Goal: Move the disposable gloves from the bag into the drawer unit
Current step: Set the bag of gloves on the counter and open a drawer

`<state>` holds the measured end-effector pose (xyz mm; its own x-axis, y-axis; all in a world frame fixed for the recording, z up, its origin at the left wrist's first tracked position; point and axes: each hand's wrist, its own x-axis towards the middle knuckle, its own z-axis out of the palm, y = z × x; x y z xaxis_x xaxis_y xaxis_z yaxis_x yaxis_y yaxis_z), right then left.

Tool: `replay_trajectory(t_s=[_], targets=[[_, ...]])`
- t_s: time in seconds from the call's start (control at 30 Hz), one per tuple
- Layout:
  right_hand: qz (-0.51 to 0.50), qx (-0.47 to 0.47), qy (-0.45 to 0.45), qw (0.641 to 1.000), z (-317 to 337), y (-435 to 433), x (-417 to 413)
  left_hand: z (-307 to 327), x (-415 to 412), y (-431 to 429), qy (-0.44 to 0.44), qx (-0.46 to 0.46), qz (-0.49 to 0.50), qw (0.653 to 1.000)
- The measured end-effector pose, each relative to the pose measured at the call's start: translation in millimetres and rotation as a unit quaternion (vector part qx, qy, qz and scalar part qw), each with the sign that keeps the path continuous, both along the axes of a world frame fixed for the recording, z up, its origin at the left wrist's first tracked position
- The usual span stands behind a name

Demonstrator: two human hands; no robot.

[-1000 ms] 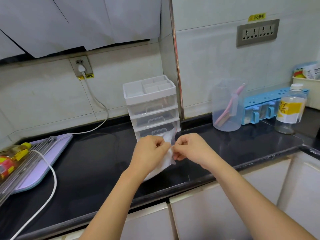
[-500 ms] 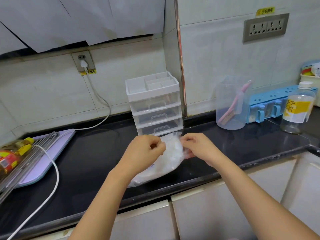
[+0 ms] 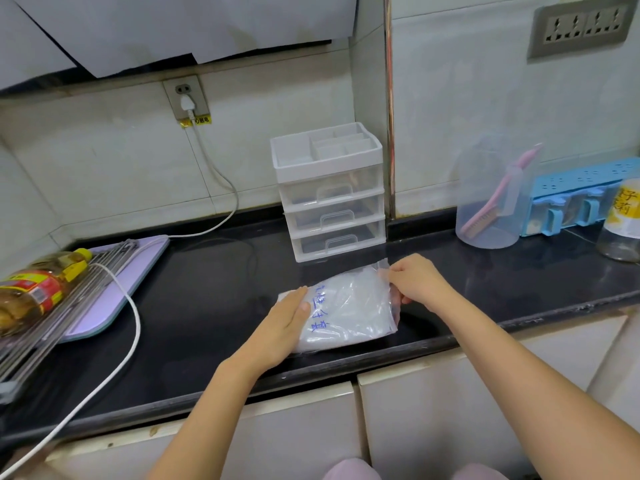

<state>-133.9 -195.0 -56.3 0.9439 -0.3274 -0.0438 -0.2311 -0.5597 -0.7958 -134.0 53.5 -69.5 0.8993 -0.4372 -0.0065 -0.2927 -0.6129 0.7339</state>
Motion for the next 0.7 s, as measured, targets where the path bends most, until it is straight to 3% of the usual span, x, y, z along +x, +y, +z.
replay_trajectory(t_s=[0.23,0.33,0.43,0.5,0.7], targets=[[-0.036,-0.163,0.054,0.984,-4,-8,14,0,-4,-1,-0.028,-0.007,-0.002,1.0],[0.0,-0.132,0.013,0.991,-7,-13,9,-4,-3,2,-0.019,-0.027,-0.002,0.999],[0.025,-0.04,-0.055,0.997,-5,-14,-3,-10,1,4,-0.017,-0.035,-0.011,0.999],[0.05,-0.001,-0.053,0.997,0,-14,-9,-13,5,6,-0.024,-0.015,-0.01,1.0],[0.058,-0.022,-0.076,0.995,13,-24,-9,-7,17,23,-0.016,0.047,0.014,0.999]])
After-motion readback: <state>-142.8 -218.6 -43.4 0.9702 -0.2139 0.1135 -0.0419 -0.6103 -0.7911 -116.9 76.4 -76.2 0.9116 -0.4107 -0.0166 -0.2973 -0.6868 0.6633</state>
